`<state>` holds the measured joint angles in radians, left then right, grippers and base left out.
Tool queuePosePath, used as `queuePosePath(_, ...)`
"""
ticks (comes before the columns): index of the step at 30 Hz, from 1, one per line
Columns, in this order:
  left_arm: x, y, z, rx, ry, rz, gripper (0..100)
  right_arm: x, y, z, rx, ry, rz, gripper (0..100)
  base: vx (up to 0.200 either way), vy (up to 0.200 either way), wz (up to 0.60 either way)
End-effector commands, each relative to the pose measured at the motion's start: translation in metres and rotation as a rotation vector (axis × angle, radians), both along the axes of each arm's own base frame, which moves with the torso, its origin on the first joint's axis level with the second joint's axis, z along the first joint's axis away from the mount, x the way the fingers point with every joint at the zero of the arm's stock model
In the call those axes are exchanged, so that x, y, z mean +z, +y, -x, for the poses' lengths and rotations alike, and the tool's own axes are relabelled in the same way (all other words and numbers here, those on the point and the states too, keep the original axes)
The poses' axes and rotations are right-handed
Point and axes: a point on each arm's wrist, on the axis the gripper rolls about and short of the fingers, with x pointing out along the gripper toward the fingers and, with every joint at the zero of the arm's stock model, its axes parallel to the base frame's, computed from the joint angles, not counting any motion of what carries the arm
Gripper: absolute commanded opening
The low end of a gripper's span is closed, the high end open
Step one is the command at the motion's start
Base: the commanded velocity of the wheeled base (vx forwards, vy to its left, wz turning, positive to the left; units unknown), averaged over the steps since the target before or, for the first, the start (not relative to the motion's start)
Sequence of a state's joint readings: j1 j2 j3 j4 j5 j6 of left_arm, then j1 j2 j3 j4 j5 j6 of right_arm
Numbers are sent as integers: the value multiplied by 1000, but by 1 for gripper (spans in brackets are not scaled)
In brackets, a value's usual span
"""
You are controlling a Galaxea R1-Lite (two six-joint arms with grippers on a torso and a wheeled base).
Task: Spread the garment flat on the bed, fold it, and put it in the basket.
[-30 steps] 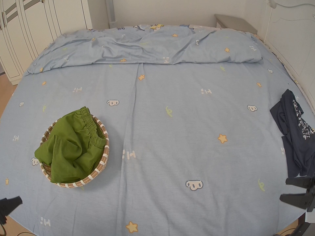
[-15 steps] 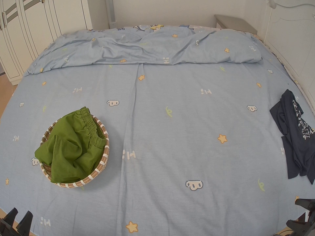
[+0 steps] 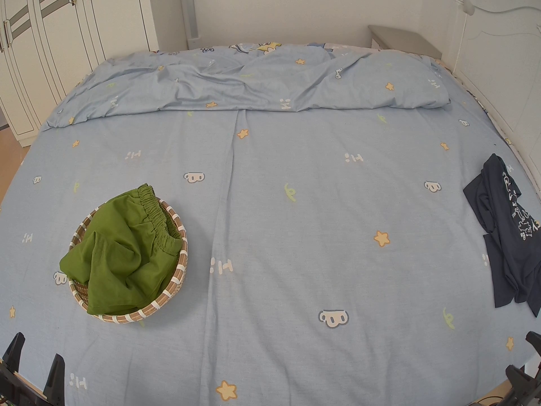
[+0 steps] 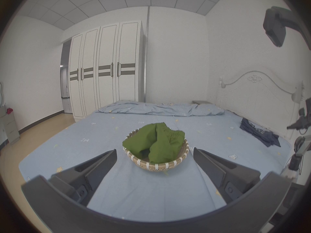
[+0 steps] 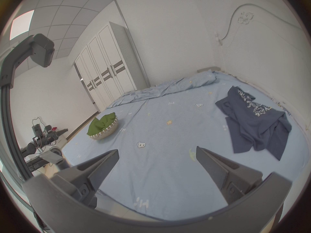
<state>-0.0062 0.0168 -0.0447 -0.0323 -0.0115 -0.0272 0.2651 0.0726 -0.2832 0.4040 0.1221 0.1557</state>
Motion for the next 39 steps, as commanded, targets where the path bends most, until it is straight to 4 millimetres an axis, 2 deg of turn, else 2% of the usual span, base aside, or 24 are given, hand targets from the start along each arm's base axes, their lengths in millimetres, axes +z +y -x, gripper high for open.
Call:
queuePosePath(1, -16, 0, -3, -8, 79, -34, 100, 55, 8, -22, -169, 53, 101, 100, 0, 0, 0)
queuePosePath(5, -16, 0, -3, -8, 75, -36, 100, 43, 9, -19, -240, 60, 165, 100, 0, 0, 0)
queuePosePath(6, -16, 0, -3, -8, 73, -36, 100, 24, 11, -12, -292, 30, 160, 100, 0, 0, 0)
queuePosePath(7, -16, 0, -3, -8, 75, -36, 100, -5, 13, -1, -353, -31, 151, 100, 0, 0, 0)
queuePosePath(8, -16, 0, -3, -11, 73, -36, 100, -16, 12, 1, -363, -52, 150, 100, 0, 0, 0)
queuePosePath(10, -16, 0, -3, -11, 73, -36, 100, -27, 6, -5, -450, -57, 164, 100, 0, 0, 0)
queuePosePath(12, -16, 0, -3, -11, 72, -36, 100, -27, 5, -9, -559, -116, 130, 100, 0, 0, 0)
queuePosePath(16, -16, 0, -3, -11, 70, -36, 100, -31, 6, -18, -497, -220, 111, 100, 0, 0, 0)
queuePosePath(23, -16, 0, -3, -11, 70, -39, 100, -31, 7, -19, -464, -218, 11, 100, 0, 0, 0)
queuePosePath(28, -16, 0, -3, -11, 70, -39, 100, -31, 7, -18, -441, -223, 69, 100, 0, 0, 0)
queuePosePath(31, -16, 0, -3, -11, 70, -37, 100, -31, 10, -19, -330, -263, 201, 100, 0, 0, 0)
queuePosePath(39, -16, 0, -3, -12, 70, -37, 100, -36, 9, -20, -390, -230, 121, 100, 0, 0, 0)
